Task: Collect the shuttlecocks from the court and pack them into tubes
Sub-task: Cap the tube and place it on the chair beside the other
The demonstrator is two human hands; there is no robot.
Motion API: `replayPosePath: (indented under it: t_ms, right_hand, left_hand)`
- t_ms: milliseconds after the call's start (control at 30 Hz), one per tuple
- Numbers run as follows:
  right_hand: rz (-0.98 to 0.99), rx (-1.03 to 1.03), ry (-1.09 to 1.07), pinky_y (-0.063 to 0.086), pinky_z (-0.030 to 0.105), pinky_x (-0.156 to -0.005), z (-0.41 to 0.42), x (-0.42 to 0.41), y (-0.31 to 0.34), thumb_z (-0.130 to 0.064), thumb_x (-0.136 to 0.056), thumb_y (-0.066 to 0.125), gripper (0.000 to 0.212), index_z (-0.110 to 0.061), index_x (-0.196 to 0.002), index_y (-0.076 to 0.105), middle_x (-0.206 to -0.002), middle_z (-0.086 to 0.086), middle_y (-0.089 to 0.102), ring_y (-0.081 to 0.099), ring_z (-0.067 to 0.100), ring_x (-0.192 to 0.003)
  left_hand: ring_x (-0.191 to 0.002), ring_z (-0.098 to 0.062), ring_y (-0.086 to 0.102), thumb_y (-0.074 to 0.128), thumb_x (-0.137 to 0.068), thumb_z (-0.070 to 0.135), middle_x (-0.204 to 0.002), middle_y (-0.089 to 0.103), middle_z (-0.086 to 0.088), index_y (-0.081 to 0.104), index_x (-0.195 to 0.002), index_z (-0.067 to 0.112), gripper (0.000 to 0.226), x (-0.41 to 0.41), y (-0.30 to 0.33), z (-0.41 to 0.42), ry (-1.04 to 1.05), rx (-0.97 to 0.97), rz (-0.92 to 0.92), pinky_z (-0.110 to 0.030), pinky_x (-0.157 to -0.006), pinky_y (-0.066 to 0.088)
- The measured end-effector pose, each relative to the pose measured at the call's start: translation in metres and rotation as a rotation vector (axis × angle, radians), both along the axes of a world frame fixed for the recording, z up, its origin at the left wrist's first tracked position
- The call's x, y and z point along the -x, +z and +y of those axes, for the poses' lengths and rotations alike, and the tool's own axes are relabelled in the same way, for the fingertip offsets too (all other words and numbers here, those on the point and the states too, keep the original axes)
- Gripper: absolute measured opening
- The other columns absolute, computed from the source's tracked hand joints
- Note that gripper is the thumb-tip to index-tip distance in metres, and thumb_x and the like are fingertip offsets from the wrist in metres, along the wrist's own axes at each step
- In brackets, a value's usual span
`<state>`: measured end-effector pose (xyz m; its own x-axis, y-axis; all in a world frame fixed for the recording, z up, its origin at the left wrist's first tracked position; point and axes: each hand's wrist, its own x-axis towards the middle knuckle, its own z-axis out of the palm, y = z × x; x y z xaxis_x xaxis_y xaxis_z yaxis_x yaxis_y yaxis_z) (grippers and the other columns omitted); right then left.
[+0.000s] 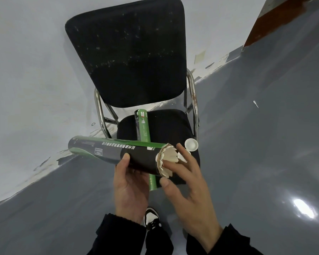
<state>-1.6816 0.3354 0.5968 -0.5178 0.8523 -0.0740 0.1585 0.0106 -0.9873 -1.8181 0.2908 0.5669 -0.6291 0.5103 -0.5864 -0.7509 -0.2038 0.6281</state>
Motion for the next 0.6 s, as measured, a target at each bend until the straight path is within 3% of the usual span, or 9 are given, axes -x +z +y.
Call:
replayPosePath:
  t_ms: [67,133,167,233,300,333,433,500,600]
  right_hand:
    - [-0.011,-0.072,-0.01,0.041,0.03,-0.112,-0.001,-0.002,-0.005,-0.055,-0.092,0.061,0.029,-0.046,-0.118,0.071,-0.161,-0.019,0.03,0.037,0.009,-0.147]
    - [-0.049,-0.08,0.089,0.036,0.037,-0.116,0.001,-0.001,-0.007,-0.063,-0.094,0.055,0.02,-0.056,-0.109,0.065,-0.163,-0.015,0.026,0.026,0.008,-0.152]
    - [-0.056,-0.031,0.135,0.036,0.038,-0.116,0.003,-0.001,-0.007,-0.062,-0.094,0.056,0.008,-0.058,-0.097,0.062,-0.162,-0.012,0.028,0.02,0.006,-0.154]
    - [-0.071,-0.01,0.189,0.038,0.033,-0.111,0.007,0.0,-0.007,-0.056,-0.092,0.061,0.012,-0.053,-0.082,0.055,-0.157,-0.009,0.036,0.017,0.002,-0.154]
    - [-0.032,-0.032,0.188,0.04,0.027,-0.109,0.007,-0.006,-0.009,-0.052,-0.091,0.065,0.007,-0.046,-0.095,0.064,-0.153,-0.008,0.043,0.028,0.006,-0.151]
    - [-0.003,-0.062,0.145,0.041,0.024,-0.109,0.006,-0.01,-0.012,-0.05,-0.091,0.065,0.021,-0.038,-0.108,0.069,-0.151,-0.006,0.047,0.039,0.01,-0.147]
    - [-0.023,-0.029,-0.136,0.048,0.019,-0.094,0.01,-0.017,-0.042,-0.036,-0.093,0.062,0.026,-0.024,-0.114,0.071,-0.125,-0.005,0.066,0.063,0.012,-0.119]
    - [-0.194,0.157,-0.32,0.049,0.019,-0.084,0.025,-0.012,-0.081,-0.033,-0.097,0.062,0.016,-0.029,-0.112,0.067,-0.109,-0.011,0.069,0.066,0.004,-0.102]
    - [-0.413,0.348,-0.369,0.056,0.03,-0.088,0.053,-0.003,-0.161,-0.039,-0.097,0.062,0.025,-0.03,-0.12,0.061,-0.112,-0.011,0.067,0.065,0.003,-0.097]
  left_hand:
    - [-0.142,-0.04,0.047,0.088,-0.072,0.046,-0.156,0.043,-0.027,0.046,-0.151,0.003,0.099,0.0,-0.002,0.001,0.022,-0.007,-0.001,-0.056,-0.126,0.025]
    - [-0.147,-0.045,0.04,0.085,-0.078,0.045,-0.157,0.042,-0.028,0.043,-0.153,0.005,0.094,-0.001,-0.01,-0.001,-0.014,-0.017,-0.014,-0.06,-0.124,0.025]
    - [-0.147,-0.047,0.037,0.083,-0.081,0.044,-0.157,0.041,-0.028,0.041,-0.153,0.005,0.092,-0.003,-0.014,-0.004,-0.046,-0.02,-0.022,-0.062,-0.123,0.025]
    - [-0.147,-0.049,0.035,0.082,-0.082,0.044,-0.158,0.039,-0.029,0.039,-0.154,0.005,0.092,-0.005,-0.019,-0.008,-0.077,-0.02,-0.036,-0.064,-0.123,0.025]
    - [-0.149,-0.047,0.034,0.085,-0.079,0.043,-0.159,0.039,-0.027,0.039,-0.154,0.004,0.096,-0.005,-0.018,-0.007,-0.06,-0.015,-0.035,-0.063,-0.124,0.024]
    - [-0.149,-0.045,0.034,0.087,-0.076,0.043,-0.159,0.04,-0.026,0.038,-0.154,0.004,0.1,-0.005,-0.017,-0.005,-0.035,-0.015,-0.03,-0.06,-0.124,0.025]
    - [-0.144,-0.038,0.045,0.095,-0.062,0.042,-0.155,0.048,-0.02,0.043,-0.151,0.004,0.11,0.0,-0.012,0.005,0.053,0.034,-0.037,-0.049,-0.114,0.044]
    - [-0.137,-0.034,0.055,0.096,-0.061,0.04,-0.149,0.056,-0.017,0.052,-0.141,0.01,0.095,0.006,-0.02,0.011,0.033,0.074,-0.026,-0.045,-0.099,0.057]
    - [-0.135,-0.035,0.058,0.077,-0.086,0.027,-0.147,0.058,-0.018,0.052,-0.135,0.021,0.056,0.013,-0.033,0.016,-0.027,0.075,-0.012,-0.045,-0.098,0.059]
